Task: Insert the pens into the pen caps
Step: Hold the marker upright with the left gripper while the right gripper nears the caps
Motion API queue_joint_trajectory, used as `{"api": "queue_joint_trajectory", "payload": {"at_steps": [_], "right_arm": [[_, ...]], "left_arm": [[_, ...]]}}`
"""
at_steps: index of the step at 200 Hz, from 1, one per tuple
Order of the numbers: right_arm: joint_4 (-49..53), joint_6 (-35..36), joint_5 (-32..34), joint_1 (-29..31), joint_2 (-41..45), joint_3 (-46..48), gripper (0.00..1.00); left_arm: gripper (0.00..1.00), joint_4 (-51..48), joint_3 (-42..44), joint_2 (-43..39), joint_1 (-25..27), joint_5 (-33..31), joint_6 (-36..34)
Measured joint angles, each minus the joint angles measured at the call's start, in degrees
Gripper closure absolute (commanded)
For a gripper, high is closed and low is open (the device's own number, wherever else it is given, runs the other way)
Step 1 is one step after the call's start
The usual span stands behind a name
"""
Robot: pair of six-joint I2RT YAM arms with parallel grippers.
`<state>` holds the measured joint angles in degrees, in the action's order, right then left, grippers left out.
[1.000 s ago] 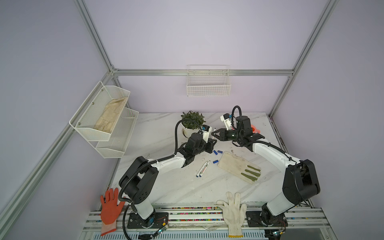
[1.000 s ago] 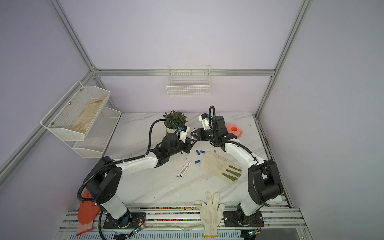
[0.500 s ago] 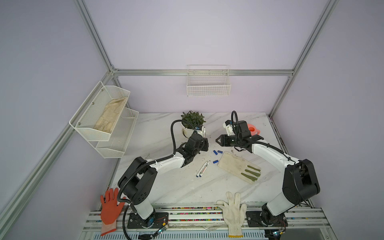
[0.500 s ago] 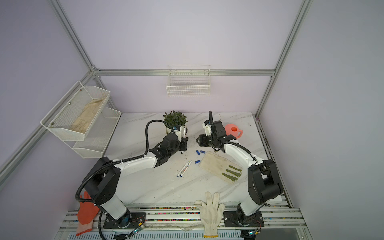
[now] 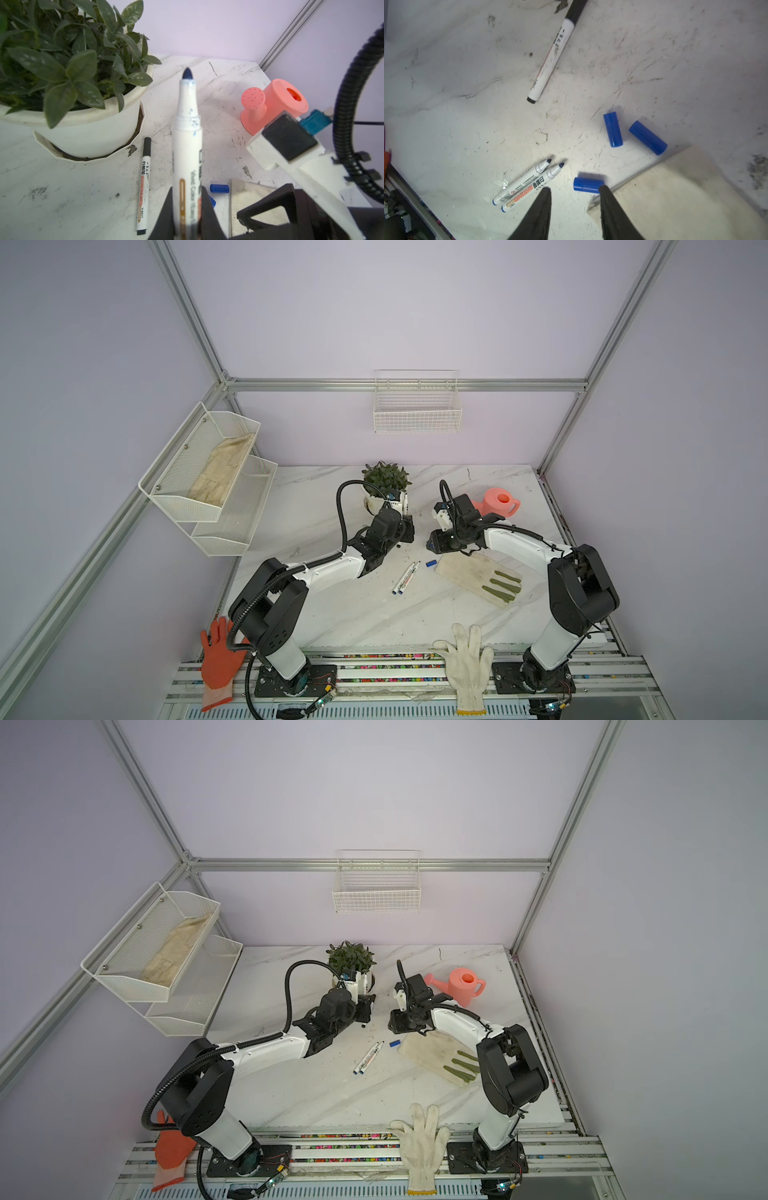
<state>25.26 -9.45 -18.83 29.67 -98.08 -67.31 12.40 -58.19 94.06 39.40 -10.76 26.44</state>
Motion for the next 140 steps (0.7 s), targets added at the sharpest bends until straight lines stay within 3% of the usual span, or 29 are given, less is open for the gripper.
{"api": "queue_joint_trajectory", "payload": {"at_steps": [140], "right_arm": [[7.8, 3.0, 1.2, 1.8, -8.1, -1.7, 0.51]], "left_arm": [[1.00, 0.4, 1.0, 0.0, 0.0, 0.0, -0.1]]}}
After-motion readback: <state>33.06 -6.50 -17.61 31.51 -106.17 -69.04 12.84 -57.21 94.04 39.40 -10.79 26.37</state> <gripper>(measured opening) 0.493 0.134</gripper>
